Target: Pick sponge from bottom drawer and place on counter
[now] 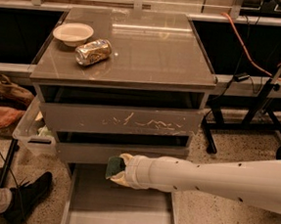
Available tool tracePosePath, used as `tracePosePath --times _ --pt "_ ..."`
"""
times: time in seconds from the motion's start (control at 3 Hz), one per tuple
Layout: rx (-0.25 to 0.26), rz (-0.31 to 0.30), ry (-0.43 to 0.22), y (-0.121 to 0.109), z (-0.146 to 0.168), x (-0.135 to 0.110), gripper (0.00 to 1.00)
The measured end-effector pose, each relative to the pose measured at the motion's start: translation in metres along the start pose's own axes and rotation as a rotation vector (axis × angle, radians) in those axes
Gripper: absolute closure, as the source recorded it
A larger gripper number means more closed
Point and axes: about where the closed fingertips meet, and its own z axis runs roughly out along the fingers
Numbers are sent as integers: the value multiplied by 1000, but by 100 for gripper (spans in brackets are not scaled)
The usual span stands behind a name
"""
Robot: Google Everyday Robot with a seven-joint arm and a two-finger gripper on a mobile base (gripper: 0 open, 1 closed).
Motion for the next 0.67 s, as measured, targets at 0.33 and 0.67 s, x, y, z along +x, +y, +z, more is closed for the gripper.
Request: tracePosePath --times 0.33,0.67 --pt "-3 7 1 2 2 4 100" --pt "26 -43 -38 -5 -13 -18 100"
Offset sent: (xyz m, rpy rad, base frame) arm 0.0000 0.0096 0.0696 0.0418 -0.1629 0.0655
